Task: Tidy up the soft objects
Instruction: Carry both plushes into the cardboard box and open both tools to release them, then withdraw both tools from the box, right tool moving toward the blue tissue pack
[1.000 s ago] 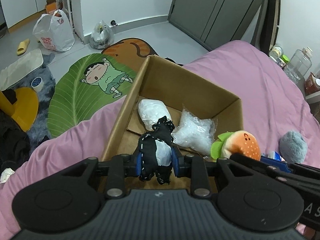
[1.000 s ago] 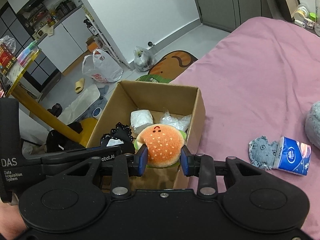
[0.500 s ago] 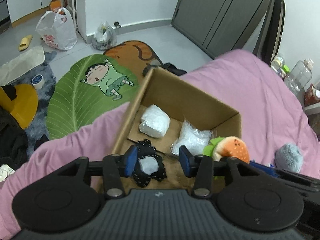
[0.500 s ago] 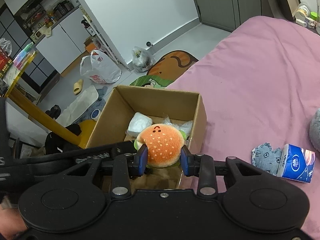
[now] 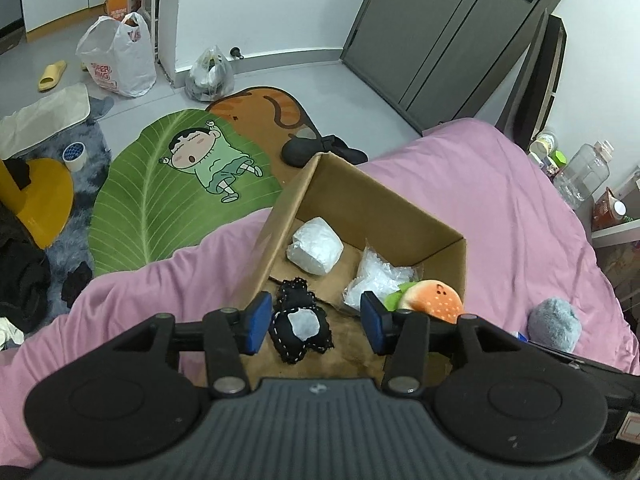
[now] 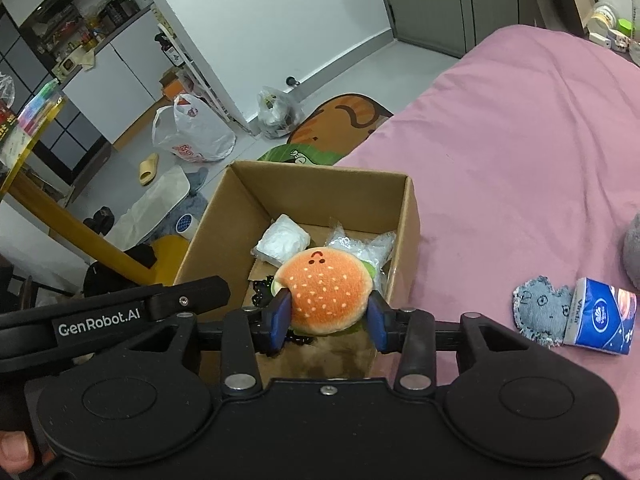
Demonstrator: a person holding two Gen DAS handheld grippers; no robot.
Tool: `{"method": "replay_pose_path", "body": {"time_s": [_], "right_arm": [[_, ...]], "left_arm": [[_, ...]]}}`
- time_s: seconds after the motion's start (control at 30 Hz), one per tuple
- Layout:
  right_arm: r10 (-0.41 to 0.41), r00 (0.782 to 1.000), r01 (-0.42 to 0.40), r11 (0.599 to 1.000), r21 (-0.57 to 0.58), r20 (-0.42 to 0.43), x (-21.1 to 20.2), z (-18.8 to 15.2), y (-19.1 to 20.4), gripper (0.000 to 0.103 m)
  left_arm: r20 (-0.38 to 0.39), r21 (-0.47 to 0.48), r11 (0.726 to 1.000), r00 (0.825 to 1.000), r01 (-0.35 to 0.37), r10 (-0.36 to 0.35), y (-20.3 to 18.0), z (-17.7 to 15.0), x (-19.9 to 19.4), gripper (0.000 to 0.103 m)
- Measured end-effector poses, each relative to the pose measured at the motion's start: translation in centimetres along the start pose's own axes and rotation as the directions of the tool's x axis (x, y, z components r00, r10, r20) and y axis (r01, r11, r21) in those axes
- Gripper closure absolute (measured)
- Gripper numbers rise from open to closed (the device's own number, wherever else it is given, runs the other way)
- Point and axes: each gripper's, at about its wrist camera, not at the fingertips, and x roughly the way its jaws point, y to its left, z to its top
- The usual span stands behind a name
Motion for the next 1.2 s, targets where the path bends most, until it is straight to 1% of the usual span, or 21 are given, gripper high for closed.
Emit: {"method": "replay_pose_path", "body": {"time_s": [0.13, 0.17, 0.2, 0.23, 0.27, 0.3, 0.33, 0.4, 0.5, 0.6, 0.7, 1.13, 1.2], "right_arm": [[-0.006, 1.000, 0.006, 1.000, 0.014, 0.011, -0.7, 0.0, -0.2, 0.060], [-0.015, 1.000, 0.015, 1.000, 0.013, 0.014, -0.8, 0.0, -0.2, 0.057], [-0.021, 1.000, 0.020, 1.000, 0.013, 0.018, -1.0, 0.0, -0.3, 0.054], [-0.022, 0.999, 0.022, 1.000, 0.011, 0.023, -1.3, -0.1, -0.4, 0.053], [-0.022, 0.999, 0.022, 1.000, 0.010, 0.026, -1.5, -0.1, -0.5, 0.053], [-0.022, 0.999, 0.022, 1.000, 0.009, 0.026, -1.7, -0.2, -0.5, 0.051], [-0.022, 0.999, 0.022, 1.000, 0.007, 0.027, -2.0, -0.2, -0.6, 0.050], [-0.025, 0.999, 0.025, 1.000, 0.003, 0.030, -2.6, -0.5, -0.8, 0.043], [-0.017, 0.999, 0.017, 1.000, 0.011, 0.033, -3.4, -0.9, -1.2, 0.034], [-0.016, 0.999, 0.016, 1.000, 0.017, 0.035, -4.1, -1.3, -1.6, 0.030], [-0.016, 0.999, 0.015, 1.000, 0.027, 0.043, -4.9, -1.7, -2.2, 0.027], [-0.004, 0.997, 0.000, 0.999, 0.049, 0.080, -8.3, -2.8, -4.5, 0.024], [0.000, 0.996, -0.005, 0.999, 0.054, 0.088, -8.8, -2.9, -5.0, 0.021]], "left_arm": [[0.010, 0.000, 1.000, 1.000, 0.003, -0.003, 0.2, -0.1, -0.5, 0.048], [0.014, 0.000, 1.000, 1.000, 0.002, -0.002, 0.2, -0.1, -0.7, 0.047], [0.018, -0.001, 1.000, 1.000, -0.002, 0.002, 0.1, -0.2, -0.9, 0.043], [0.023, 0.000, 1.000, 1.000, -0.006, 0.006, 0.1, -0.2, -1.1, 0.037], [0.027, 0.001, 1.000, 1.000, -0.015, 0.015, 0.1, -0.2, -1.3, 0.033], [0.033, 0.004, 1.000, 0.999, -0.025, 0.025, 0.0, -0.3, -1.5, 0.028], [0.038, 0.007, 0.999, 0.999, -0.034, 0.034, 0.0, -0.3, -1.7, 0.025], [0.044, 0.019, 0.998, 0.998, -0.056, 0.055, -0.3, -0.4, -2.1, 0.024], [0.043, 0.030, 0.998, 0.997, -0.059, 0.058, -0.6, -0.8, -2.5, 0.023], [0.041, 0.038, 0.998, 0.998, -0.047, 0.045, -0.9, -1.0, -3.0, 0.023], [0.049, 0.046, 0.998, 0.998, -0.051, 0.048, -1.2, -1.4, -3.8, 0.023], [0.058, 0.074, 0.993, 0.995, -0.088, 0.084, -3.3, -2.8, -5.8, 0.022], [0.062, 0.078, 0.993, 0.994, -0.093, 0.089, -3.7, -3.0, -6.1, 0.022]]}}
